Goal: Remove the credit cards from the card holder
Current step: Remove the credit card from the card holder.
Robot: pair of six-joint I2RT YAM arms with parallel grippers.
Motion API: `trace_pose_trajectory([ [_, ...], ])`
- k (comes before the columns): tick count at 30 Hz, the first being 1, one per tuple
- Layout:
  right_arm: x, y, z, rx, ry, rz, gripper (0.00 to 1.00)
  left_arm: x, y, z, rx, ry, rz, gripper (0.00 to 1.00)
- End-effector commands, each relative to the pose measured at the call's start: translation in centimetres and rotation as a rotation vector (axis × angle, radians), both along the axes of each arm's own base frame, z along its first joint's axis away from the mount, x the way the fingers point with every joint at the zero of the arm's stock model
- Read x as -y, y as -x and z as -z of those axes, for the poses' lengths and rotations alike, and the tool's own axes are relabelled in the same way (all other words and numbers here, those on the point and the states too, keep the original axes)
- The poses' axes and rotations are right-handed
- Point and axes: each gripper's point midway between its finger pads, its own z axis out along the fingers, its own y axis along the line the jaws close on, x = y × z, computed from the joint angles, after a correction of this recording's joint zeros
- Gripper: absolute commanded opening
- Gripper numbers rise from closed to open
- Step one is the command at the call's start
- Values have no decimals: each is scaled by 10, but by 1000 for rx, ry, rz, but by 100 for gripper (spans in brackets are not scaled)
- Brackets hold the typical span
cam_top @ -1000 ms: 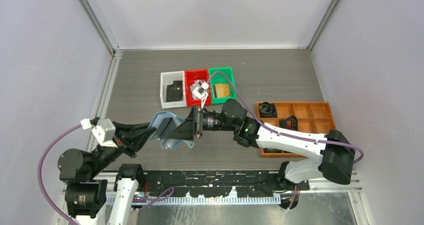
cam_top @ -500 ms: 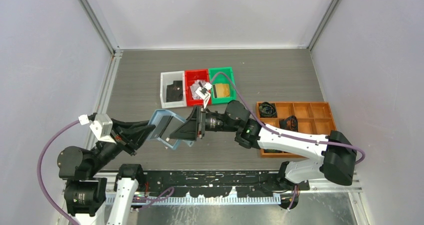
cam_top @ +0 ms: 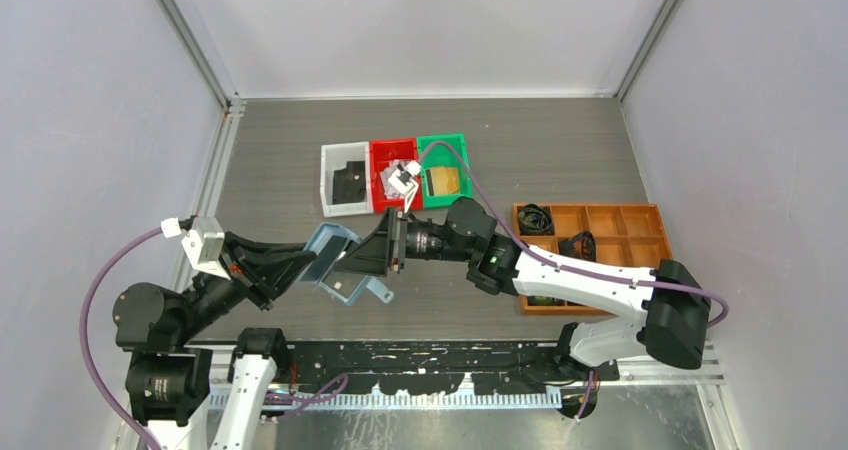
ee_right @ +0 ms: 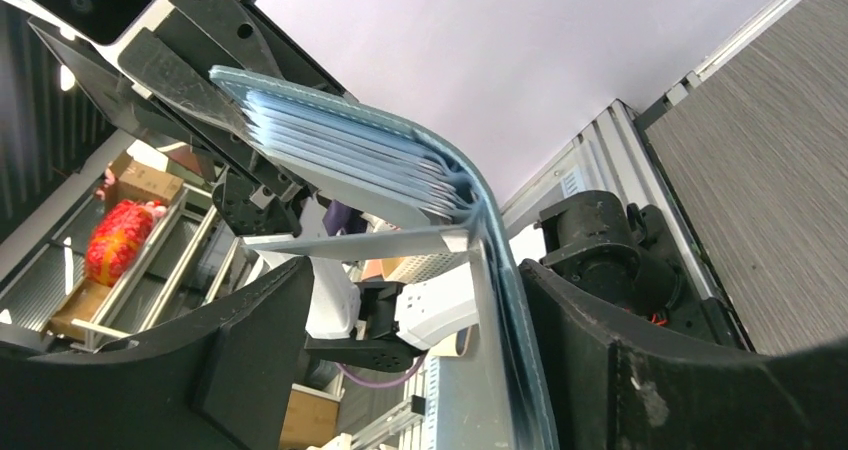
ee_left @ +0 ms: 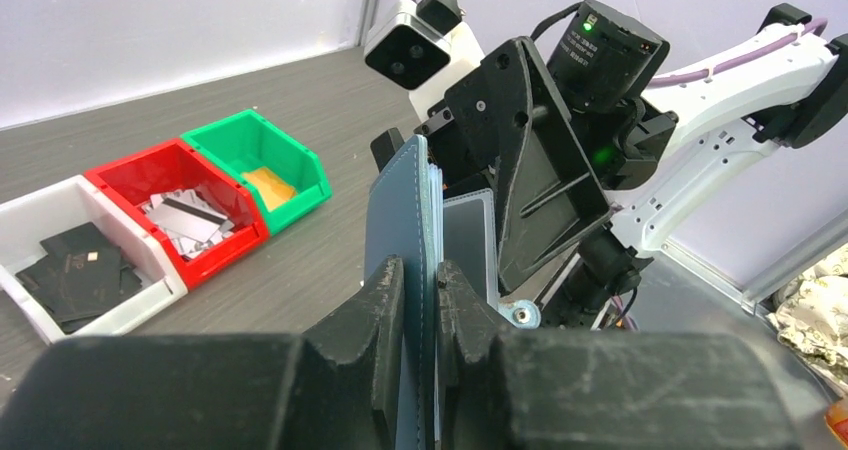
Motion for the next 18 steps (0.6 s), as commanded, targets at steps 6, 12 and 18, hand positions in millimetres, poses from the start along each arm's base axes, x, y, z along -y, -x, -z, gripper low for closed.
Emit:
trace_pose_trajectory([
  [6,3,26,-47,58,-173,-113,86,-12,-9,-14,127,-20,-101,0],
  [12,9,26,-50,75,-167,-94,77,-18,-15,-15,119,-6,-153,0],
  [18,2,11,-34,49,-29,-21,23,-16,-14,-20,83,31,-142,0],
])
